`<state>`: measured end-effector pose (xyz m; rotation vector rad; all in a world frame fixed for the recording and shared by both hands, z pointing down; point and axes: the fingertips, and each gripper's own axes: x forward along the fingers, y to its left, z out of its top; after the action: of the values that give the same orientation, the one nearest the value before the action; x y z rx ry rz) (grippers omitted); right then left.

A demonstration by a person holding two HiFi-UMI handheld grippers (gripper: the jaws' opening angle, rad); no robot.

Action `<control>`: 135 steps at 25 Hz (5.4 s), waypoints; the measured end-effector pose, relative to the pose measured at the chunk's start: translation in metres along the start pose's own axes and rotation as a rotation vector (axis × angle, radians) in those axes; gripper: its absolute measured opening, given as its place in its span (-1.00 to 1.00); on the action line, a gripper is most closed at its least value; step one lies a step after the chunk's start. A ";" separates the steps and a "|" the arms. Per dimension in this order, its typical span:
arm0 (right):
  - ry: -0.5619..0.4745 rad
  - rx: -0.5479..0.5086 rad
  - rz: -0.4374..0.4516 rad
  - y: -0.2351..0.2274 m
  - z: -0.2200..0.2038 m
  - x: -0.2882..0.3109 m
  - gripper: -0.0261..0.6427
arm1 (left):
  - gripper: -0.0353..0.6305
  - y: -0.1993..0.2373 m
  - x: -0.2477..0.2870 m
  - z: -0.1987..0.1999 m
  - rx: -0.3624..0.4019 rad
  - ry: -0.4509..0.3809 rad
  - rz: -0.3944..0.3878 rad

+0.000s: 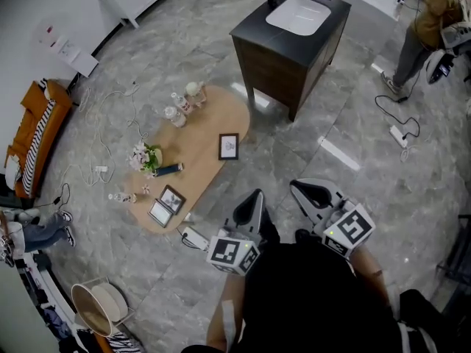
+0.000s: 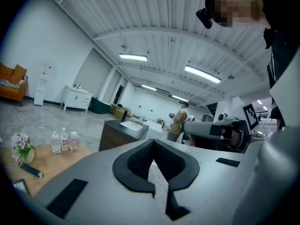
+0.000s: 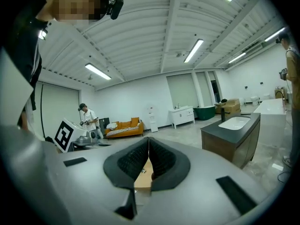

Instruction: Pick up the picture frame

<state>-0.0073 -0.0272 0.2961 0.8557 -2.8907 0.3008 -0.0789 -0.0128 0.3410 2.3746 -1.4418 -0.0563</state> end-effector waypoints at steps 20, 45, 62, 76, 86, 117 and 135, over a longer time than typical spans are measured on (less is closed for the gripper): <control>0.180 0.123 -0.111 -0.038 -0.072 0.096 -0.89 | -0.85 0.168 0.067 -0.106 -0.328 0.081 0.009; 0.337 0.191 -0.079 -0.075 -0.189 0.187 -0.89 | -0.09 0.323 0.138 -0.321 -0.882 0.050 0.097; 0.414 0.234 -0.107 -0.096 -0.240 0.194 -0.88 | 0.21 0.385 0.172 -0.412 -1.259 -0.108 0.202; 0.453 0.270 -0.133 -0.100 -0.267 0.184 -0.89 | 0.18 0.429 0.187 -0.443 -1.340 -0.218 0.306; 0.461 0.284 -0.143 -0.103 -0.275 0.176 -0.89 | -0.17 0.441 0.195 -0.444 -1.359 -0.266 0.292; 0.316 0.183 -0.140 -0.078 -0.178 0.163 -0.88 | -0.67 0.413 0.160 -0.305 -1.412 -0.438 0.196; 0.150 0.088 -0.154 -0.040 -0.073 0.102 -0.88 | -0.67 0.299 0.096 -0.121 -1.329 -0.488 0.029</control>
<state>-0.0674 -0.0976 0.3899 1.0168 -2.6734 0.4581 -0.2605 -0.1855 0.5656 1.2314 -1.0171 -1.2208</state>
